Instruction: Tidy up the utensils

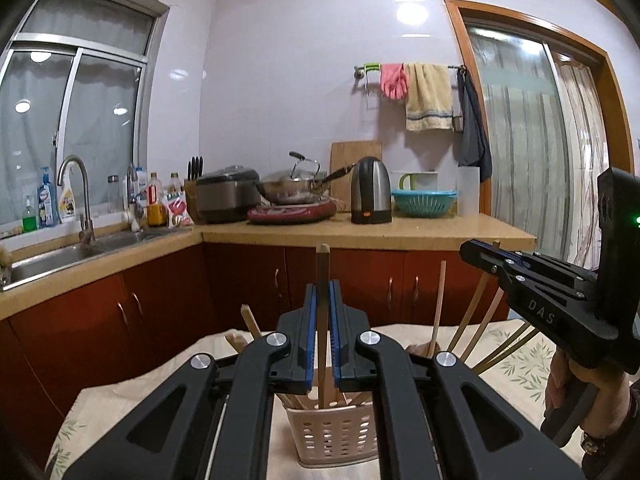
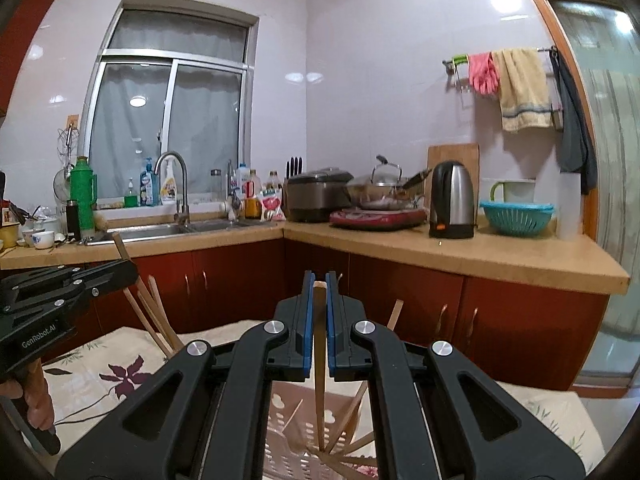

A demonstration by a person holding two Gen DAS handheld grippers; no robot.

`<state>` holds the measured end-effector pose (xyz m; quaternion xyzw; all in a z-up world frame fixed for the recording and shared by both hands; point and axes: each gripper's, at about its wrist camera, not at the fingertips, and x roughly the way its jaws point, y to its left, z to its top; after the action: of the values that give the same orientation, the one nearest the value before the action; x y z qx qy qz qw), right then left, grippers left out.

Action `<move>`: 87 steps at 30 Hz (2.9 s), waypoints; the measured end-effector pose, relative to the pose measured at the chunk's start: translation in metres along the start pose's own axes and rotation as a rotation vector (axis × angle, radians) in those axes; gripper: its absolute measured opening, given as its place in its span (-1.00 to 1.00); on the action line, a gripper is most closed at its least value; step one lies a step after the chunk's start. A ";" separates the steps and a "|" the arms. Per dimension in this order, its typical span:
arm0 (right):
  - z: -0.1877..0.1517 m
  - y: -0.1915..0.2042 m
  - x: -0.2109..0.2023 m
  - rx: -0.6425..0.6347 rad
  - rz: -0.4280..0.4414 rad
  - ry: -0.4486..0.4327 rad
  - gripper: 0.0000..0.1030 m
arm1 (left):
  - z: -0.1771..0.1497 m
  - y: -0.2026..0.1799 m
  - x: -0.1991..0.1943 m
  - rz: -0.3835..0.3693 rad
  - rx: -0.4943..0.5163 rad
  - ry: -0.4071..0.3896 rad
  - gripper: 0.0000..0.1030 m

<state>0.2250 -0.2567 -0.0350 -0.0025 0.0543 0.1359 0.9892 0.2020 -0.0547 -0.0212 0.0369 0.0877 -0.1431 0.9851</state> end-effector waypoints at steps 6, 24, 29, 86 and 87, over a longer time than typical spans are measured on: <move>-0.010 0.004 0.007 -0.002 0.000 0.030 -0.89 | -0.009 0.000 0.009 -0.006 -0.002 0.037 -0.87; -0.010 0.016 -0.015 -0.012 -0.049 0.009 0.16 | -0.017 -0.004 0.001 0.019 -0.002 0.048 0.25; -0.008 0.015 -0.030 -0.001 -0.084 -0.023 0.57 | -0.014 -0.011 -0.010 0.032 0.019 0.020 0.50; -0.019 0.056 -0.218 0.056 -0.211 0.064 0.80 | -0.023 -0.038 -0.196 0.247 -0.013 -0.028 0.68; -0.019 0.056 -0.218 0.056 -0.210 0.063 0.80 | -0.023 -0.038 -0.196 0.249 -0.013 -0.028 0.68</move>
<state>-0.0009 -0.2615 -0.0297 0.0152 0.0886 0.0297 0.9955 0.0023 -0.0351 -0.0098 0.0393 0.0697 -0.0195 0.9966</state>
